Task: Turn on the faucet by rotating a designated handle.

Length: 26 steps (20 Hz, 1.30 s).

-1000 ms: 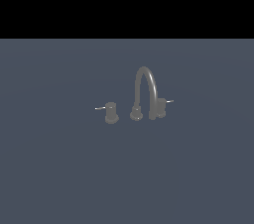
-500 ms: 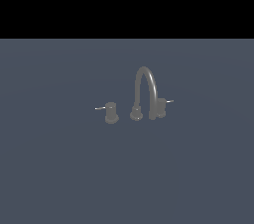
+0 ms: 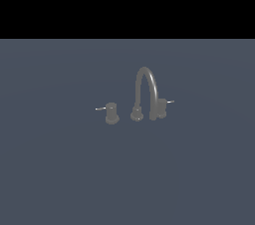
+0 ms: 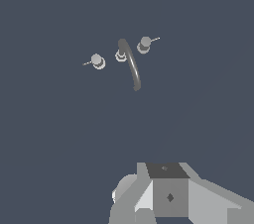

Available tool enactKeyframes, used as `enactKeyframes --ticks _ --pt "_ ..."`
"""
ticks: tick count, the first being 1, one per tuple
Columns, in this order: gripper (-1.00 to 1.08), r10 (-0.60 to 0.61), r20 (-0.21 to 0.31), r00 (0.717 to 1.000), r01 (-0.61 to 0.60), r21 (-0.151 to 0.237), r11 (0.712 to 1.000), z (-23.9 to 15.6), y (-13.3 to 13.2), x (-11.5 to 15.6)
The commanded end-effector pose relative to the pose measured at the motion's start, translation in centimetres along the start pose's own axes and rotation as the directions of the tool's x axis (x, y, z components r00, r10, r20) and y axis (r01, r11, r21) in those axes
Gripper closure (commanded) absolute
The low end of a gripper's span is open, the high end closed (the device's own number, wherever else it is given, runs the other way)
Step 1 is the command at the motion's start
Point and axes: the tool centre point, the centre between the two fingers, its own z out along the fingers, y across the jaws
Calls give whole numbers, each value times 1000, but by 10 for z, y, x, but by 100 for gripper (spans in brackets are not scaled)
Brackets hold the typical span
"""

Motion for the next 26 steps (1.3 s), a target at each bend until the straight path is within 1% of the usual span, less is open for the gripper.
enactKeyframes --ticks 1,7,13,19,22,26 --pt "108 46 0 999 -46 3 999 7 0 17" --pt "108 182 1 983 -182 10 983 31 2 67" --pt "108 318 4 948 -318 17 948 64 6 115" --pt "108 449 8 893 -449 22 893 103 12 160" --pt "108 512 10 859 -512 25 859 126 15 181" --pt "108 592 14 806 -592 27 805 158 21 207"
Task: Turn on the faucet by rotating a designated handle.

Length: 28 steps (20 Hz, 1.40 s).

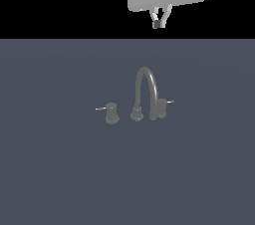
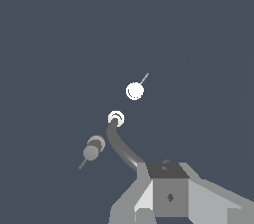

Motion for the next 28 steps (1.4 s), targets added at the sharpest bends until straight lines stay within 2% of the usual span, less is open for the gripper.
enactKeyframes --ticks 1,8,16,23,28 --pt "108 61 0 998 -61 2 998 21 -5 15" --pt "108 228 2 974 -228 7 974 86 -15 53" --pt "108 410 4 912 -410 10 912 167 -18 88" --pt "108 521 4 854 -521 11 854 224 -15 104" --pt "108 565 4 825 -565 11 825 249 -13 109"
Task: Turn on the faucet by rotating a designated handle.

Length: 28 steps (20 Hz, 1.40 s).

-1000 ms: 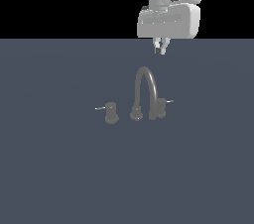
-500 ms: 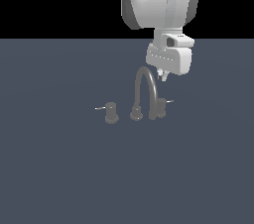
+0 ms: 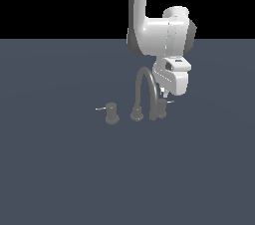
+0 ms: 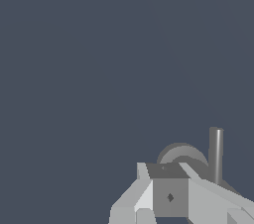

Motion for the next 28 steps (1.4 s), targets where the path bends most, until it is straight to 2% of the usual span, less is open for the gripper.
enactKeyframes --ticks 1,10,18,20,28 --pt "108 22 -1 1000 -22 2 1000 10 -1 2" --pt "108 37 -1 999 -37 1 999 17 0 4" --pt "108 37 -1 999 -37 2 999 17 30 19" --pt "108 31 -1 1000 -31 8 999 17 22 14" --pt "108 35 -1 999 -35 5 999 17 47 12"
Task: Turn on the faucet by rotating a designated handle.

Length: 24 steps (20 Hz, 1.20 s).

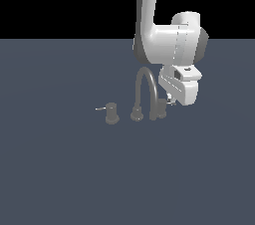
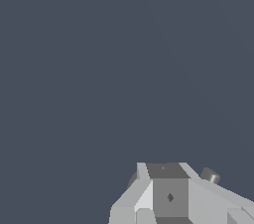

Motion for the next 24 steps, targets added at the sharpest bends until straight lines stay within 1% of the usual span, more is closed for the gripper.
enactKeyframes --ticks 1,6,7,8,20,21,22,24 --pt "108 4 10 1000 -4 -19 1000 0 17 -3" --pt "108 7 10 1000 -7 -21 1000 -1 34 -4" --pt "108 7 10 1000 -7 -21 1000 -1 34 -4" --pt "108 2 2 1000 -2 -4 1000 0 22 -2" --pt "108 7 9 1000 -6 -20 1000 -1 51 -36" --pt "108 7 9 1000 -6 -20 1000 -1 51 -36" --pt "108 27 -2 1000 -27 -14 1000 -2 52 -19" --pt "108 22 1 1000 -22 -16 1000 -2 49 -32"
